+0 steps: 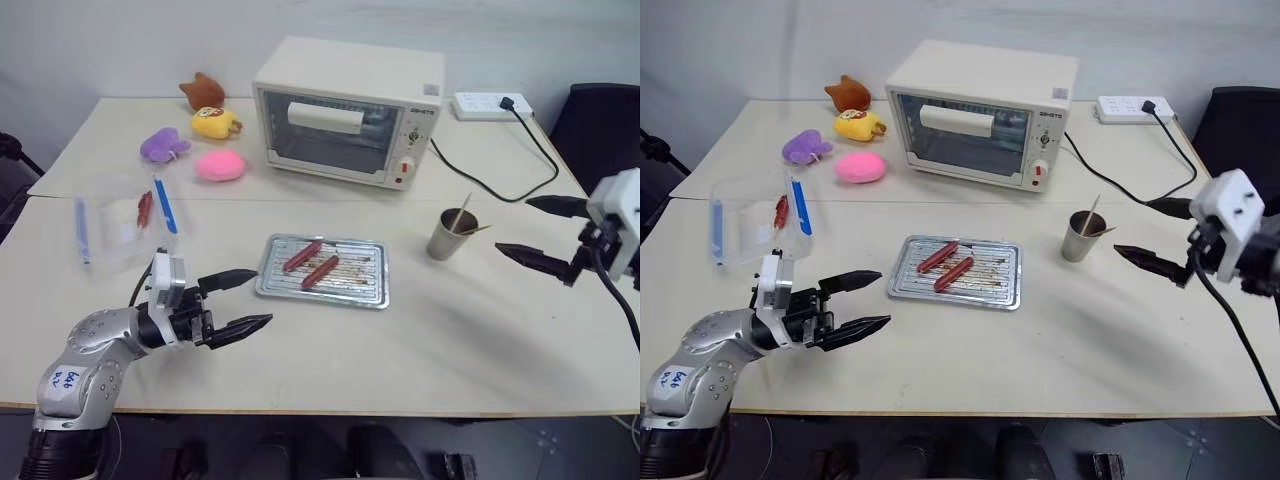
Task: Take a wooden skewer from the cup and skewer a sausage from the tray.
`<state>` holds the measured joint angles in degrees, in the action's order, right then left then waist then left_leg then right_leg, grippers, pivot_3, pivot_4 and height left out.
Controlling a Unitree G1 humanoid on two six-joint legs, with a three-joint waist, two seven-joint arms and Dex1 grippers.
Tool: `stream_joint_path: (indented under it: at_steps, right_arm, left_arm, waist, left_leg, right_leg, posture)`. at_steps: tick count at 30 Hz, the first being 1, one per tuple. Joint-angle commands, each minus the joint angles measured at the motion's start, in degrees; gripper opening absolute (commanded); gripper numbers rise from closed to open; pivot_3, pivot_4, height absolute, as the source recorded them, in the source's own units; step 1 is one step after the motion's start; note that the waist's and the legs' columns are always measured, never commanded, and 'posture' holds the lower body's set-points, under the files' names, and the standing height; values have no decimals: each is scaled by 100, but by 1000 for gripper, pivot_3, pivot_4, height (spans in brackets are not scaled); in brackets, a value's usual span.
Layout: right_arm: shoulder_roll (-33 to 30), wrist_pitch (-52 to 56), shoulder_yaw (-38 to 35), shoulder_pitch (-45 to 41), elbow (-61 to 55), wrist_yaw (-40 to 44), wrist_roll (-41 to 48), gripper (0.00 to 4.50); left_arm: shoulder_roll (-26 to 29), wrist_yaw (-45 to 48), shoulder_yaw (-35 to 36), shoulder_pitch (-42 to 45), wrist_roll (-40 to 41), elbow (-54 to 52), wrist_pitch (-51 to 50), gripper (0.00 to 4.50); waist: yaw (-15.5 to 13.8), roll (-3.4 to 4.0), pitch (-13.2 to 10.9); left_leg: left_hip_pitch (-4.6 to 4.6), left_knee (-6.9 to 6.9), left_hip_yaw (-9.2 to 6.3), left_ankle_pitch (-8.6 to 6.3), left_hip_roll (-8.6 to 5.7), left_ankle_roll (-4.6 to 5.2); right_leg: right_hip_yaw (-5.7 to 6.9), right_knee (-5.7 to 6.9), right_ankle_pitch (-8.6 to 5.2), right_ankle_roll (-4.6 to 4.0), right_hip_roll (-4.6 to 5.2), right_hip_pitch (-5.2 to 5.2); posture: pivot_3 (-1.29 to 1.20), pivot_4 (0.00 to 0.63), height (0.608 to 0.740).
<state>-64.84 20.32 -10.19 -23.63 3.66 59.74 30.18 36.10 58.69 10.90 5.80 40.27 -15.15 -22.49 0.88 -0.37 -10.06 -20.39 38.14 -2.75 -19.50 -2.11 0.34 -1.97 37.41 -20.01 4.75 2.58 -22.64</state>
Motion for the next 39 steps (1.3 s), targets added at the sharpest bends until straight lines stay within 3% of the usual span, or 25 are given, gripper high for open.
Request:
stream_joint_path:
  at_steps: [1, 5, 8, 11, 23, 30, 39]
  right_arm:
    - [35, 47, 822, -1030, 861, 541, -739, 4500]
    - [292, 71, 1369, -1785, 1412, 901, -1194, 4500]
    - [415, 62, 1466, -1997, 1596, 1146, -1313, 4004]
    - [483, -20, 1490, -2043, 1696, 1305, -1433, 3238]
    - [650, -212, 1381, -2270, 1992, 1350, -1749, 130]
    - [440, -295, 1305, -2609, 2149, 1572, -1839, 30]
    - [-325, -126, 1036, -3334, 2196, 3011, -1419, 30]
  left_arm:
    - [-45, -71, 9, 22, 80, -252, 4, 4491]
    - [-114, -165, 38, -69, 53, -333, 52, 4491]
    - [-157, -243, 77, -172, 38, -418, 74, 4500]
    - [-173, -292, 90, -260, 32, -485, 93, 4500]
    - [-187, -343, 2, -236, -35, -437, 196, 4500]
    - [-229, -316, -75, -165, -99, -325, 293, 4500]
    - [-306, -222, -159, -20, -120, -101, 323, 4500]
  waist:
    - [-15, 1, 0]
    - [-12, 2, -1]
    - [-21, 2, -1]
    - [-61, 3, -1]
    - [-70, 3, 0]
    - [-65, 4, -1]
    - [-81, 9, -5]
  left_leg:
    - [-3, 2, 2, 0, 0, 0]
    - [-12, -1, 4, -1, 0, -2]
    - [-32, 2, 5, 1, 0, -5]
    - [-93, 36, 6, 3, 0, -8]
    - [-97, 63, 5, 2, -1, -8]
    - [-96, 62, 5, 2, 0, -8]
    - [-98, 58, 5, 0, -1, -7]
  right_leg:
    - [-2, 0, 0, 0, 0, -4]
    - [-2, -2, 0, 1, 0, -16]
    - [-2, 2, 0, 1, -1, -38]
    - [-4, 28, 1, 2, -1, -97]
    - [-3, 42, 2, 3, -1, -96]
    - [-2, 42, 2, 3, -1, -96]
    - [-1, 34, 2, 3, -1, -96]
  posture:
    - [0, 150, 740]
    - [0, 150, 740]
    - [0, 150, 740]
    - [0, 150, 740]
    - [0, 150, 740]
    - [0, 150, 740]
    - [0, 150, 740]
